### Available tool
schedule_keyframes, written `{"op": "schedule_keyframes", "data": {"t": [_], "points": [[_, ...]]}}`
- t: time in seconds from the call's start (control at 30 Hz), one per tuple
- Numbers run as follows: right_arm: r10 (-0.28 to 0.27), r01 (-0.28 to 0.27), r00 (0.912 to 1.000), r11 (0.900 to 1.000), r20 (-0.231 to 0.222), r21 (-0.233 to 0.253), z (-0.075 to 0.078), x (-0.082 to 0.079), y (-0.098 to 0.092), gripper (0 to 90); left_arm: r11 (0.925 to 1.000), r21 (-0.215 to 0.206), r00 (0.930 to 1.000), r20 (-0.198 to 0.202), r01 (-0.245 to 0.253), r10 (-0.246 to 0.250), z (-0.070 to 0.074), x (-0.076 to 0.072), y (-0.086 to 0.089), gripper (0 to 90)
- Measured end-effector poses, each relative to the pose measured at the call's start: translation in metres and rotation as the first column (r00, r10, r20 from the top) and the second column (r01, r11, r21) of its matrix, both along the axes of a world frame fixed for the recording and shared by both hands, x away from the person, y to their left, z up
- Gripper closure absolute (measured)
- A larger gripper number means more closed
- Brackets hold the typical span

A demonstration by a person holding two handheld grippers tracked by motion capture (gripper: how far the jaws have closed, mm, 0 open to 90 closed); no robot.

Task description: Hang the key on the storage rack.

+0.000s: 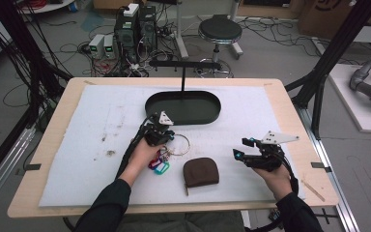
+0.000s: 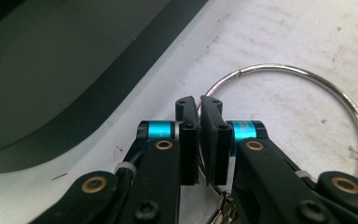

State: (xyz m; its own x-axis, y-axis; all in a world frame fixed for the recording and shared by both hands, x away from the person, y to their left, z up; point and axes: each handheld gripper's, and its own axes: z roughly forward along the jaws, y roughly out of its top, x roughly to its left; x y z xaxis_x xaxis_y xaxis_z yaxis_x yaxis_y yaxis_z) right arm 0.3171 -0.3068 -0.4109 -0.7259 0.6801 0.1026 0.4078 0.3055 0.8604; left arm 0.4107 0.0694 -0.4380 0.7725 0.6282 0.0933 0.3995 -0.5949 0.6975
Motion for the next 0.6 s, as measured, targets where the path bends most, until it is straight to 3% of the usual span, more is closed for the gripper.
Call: {"op": "schedule_keyframes", "data": {"t": [0.2,0.43,0.6], "points": [[-0.002,0.002,1.0,1.0,0.004,0.009,0.001,-0.001,0.0,36.0,0.9982,-0.059,0.9995,-0.029,0.008,-0.009,0.005,0.0,0.009,86.2],[-0.001,0.001,1.0,1.0,0.006,0.013,0.001,0.0,0.0,36.0,0.9795,-0.193,0.9984,0.019,0.056,-0.054,0.031,-0.014,0.026,86.2],[0.001,-0.001,1.0,1.0,0.008,0.014,0.001,0.0,0.001,36.0,0.9729,-0.198,0.9922,0.057,0.12,-0.111,0.042,-0.029,0.031,86.2]]}}
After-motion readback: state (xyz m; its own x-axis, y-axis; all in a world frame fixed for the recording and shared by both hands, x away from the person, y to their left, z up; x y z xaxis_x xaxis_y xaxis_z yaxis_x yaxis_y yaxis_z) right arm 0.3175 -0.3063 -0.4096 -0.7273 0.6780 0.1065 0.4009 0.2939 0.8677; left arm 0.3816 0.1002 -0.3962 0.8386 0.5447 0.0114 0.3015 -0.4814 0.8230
